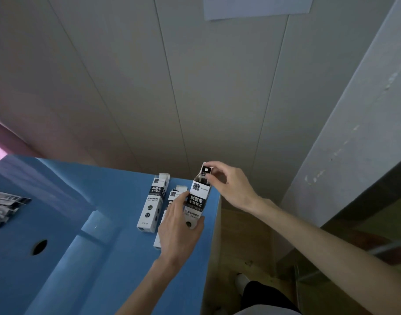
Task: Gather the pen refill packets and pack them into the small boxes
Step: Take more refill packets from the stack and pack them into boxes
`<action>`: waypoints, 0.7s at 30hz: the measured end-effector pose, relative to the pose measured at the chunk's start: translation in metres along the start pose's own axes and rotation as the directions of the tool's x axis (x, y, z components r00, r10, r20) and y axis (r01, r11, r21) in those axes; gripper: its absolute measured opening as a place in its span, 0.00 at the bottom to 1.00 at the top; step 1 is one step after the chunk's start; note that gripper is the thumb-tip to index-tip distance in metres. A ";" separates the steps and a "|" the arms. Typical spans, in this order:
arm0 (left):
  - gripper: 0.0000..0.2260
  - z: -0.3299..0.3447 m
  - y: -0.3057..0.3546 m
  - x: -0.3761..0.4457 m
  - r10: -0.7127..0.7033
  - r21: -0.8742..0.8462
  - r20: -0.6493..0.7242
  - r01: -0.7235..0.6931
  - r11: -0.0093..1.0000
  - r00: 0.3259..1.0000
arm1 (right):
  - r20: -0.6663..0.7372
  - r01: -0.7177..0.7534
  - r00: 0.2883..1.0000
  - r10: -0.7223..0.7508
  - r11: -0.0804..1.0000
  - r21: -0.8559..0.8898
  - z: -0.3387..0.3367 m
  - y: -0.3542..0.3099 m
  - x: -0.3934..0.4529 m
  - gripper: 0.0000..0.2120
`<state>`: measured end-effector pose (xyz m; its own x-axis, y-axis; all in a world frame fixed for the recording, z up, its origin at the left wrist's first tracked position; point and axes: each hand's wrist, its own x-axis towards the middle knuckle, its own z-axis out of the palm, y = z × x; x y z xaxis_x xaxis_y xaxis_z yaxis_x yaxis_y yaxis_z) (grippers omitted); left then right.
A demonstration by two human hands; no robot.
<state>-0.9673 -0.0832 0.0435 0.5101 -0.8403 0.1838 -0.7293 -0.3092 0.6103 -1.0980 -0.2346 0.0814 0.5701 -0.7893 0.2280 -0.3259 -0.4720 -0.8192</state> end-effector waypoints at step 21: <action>0.23 0.019 -0.024 -0.003 -0.010 -0.011 -0.009 0.010 1.000 1.000 | 0.194 -0.206 0.959 0.209 0.978 -0.034 0.033 0.031 0.023 0.11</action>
<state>-0.9598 -0.0817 0.0135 0.5218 -0.8328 0.1848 -0.7189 -0.3127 0.6208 -1.0696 -0.2543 0.0440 0.6250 -0.7787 -0.0545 -0.4615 -0.3123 -0.8304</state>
